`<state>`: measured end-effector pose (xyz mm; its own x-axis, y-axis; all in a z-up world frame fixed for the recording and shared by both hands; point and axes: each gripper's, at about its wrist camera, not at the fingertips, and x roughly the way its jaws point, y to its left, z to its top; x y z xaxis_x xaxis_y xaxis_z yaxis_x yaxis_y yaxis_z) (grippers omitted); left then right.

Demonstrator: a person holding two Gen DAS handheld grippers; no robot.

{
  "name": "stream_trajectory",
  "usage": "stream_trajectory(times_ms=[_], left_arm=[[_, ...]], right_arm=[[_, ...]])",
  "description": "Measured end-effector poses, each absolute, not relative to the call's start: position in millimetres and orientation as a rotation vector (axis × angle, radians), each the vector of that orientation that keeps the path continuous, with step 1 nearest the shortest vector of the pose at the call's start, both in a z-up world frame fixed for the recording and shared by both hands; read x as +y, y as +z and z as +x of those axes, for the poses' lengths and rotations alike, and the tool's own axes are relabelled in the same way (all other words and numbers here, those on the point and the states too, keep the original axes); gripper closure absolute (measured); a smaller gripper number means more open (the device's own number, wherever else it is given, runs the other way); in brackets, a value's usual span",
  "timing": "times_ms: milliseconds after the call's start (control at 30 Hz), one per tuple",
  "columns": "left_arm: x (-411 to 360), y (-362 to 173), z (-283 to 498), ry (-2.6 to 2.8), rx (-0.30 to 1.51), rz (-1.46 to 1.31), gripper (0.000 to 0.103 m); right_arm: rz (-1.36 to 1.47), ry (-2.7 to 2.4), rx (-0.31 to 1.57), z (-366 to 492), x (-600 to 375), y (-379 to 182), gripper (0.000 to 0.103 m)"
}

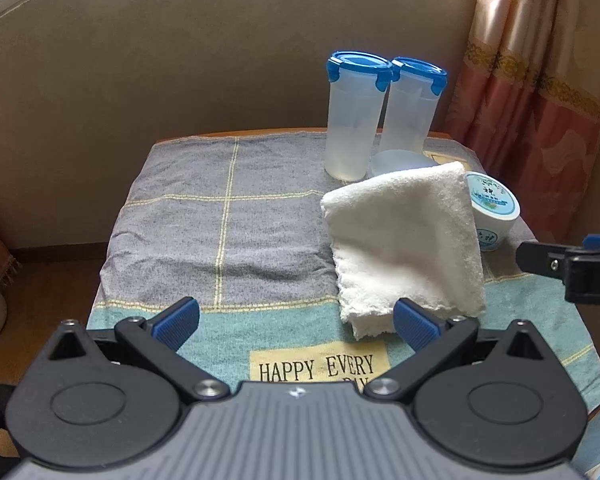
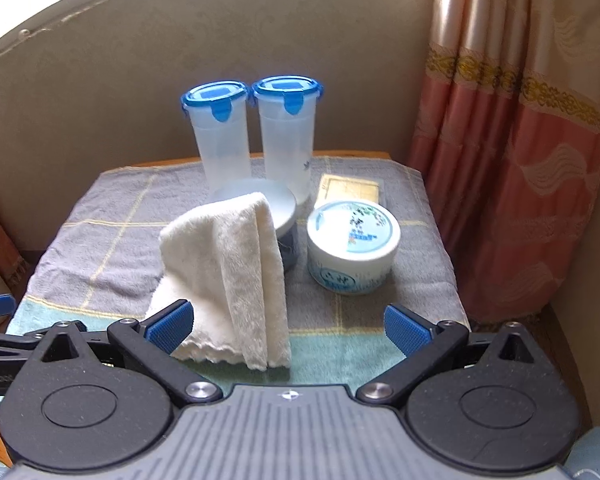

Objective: Clean container
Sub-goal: 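Move the right tool to the white cloth and close on its edge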

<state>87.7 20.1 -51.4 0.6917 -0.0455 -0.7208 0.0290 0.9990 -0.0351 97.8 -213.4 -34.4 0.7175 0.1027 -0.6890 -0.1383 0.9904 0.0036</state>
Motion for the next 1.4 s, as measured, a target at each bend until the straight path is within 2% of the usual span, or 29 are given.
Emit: stream_trajectory(times_ms=[300,500,933,1400], left_arm=[[14,-56,79,-0.112,0.651,0.069,0.0],[25,-61,84,-0.118,0.704,-0.008,0.0],[36,-74,92,-0.147,0.755,-0.082,0.0],[40,-85,113,-0.194,0.767,-0.151,0.0]], right_arm=[[-0.01,0.294,0.685,111,-222,-29,0.0],[0.005,0.421,0.721,112,-224,-52,0.0],[0.224,0.577,0.765,160,-255,-60,0.0],[0.164,0.751,0.92,222,-240,-100,0.0]])
